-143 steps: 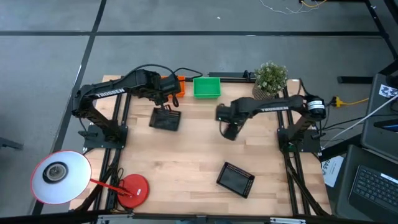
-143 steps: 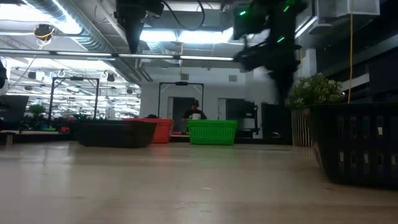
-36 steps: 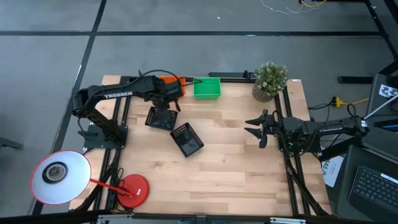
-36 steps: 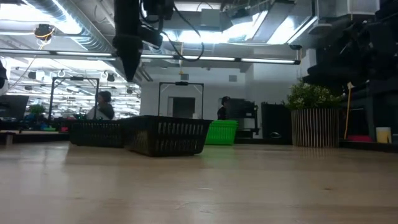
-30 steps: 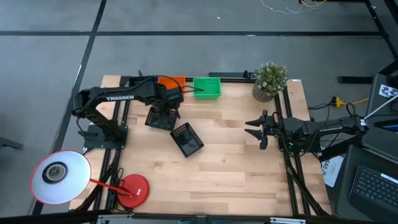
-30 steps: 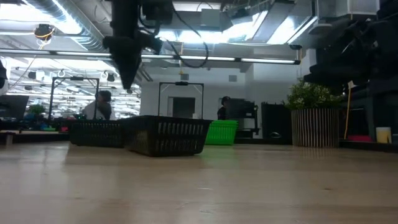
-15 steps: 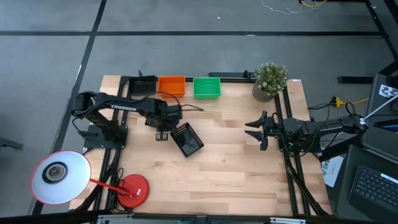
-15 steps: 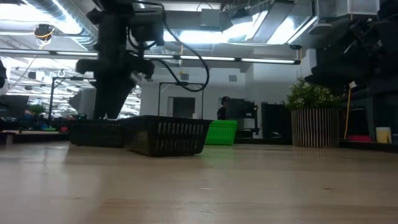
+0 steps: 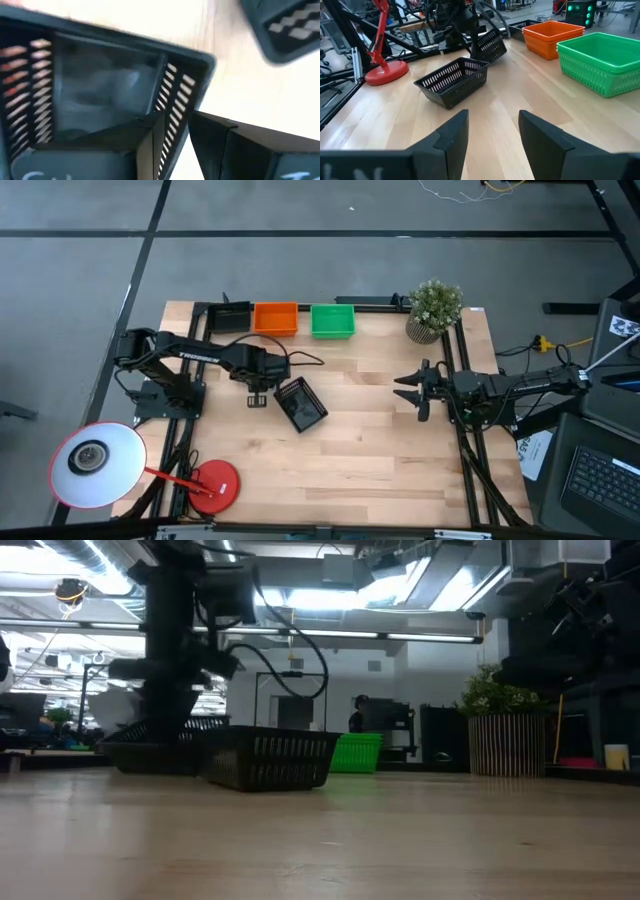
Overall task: Stack baskets by color
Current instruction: Stack the middle black bin on top of the top black bin
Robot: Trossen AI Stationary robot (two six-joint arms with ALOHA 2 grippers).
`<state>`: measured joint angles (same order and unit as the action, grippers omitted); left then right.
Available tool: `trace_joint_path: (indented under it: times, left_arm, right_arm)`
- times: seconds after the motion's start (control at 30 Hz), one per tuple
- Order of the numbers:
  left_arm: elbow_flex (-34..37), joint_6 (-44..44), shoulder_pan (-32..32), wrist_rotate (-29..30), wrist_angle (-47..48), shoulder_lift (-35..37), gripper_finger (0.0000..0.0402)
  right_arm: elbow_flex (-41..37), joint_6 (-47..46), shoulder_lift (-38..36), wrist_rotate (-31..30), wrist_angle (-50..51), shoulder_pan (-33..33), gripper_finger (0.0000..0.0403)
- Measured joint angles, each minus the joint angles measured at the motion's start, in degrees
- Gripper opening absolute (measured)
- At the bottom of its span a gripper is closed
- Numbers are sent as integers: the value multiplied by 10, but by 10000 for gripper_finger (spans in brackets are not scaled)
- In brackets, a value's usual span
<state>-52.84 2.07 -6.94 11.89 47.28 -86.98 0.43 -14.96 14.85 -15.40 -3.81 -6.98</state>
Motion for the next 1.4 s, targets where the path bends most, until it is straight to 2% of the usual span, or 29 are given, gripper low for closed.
trace_joint_path:
  times: [0.23,0.47,0.6,0.97,1.2,1.27,1.4]
  left_arm:
    - [-37,11,0,0,10,0,80]
    - [-37,11,0,39,18,0,80]
    - [-37,15,0,35,17,0,80]
    - [-2,16,0,29,5,-18,80]
    - [33,17,-11,62,-68,-35,80]
    - [34,18,-14,66,-68,-35,71]
    - [34,22,-14,38,-70,-35,12]
  right_arm:
    - [0,0,0,0,0,0,174]
    - [0,0,0,0,0,0,174]
    - [0,0,0,0,0,0,174]
    - [0,0,0,0,1,0,174]
    - [0,0,0,0,1,0,174]
    - [0,0,0,0,1,0,174]
    - [0,0,0,0,1,0,174]
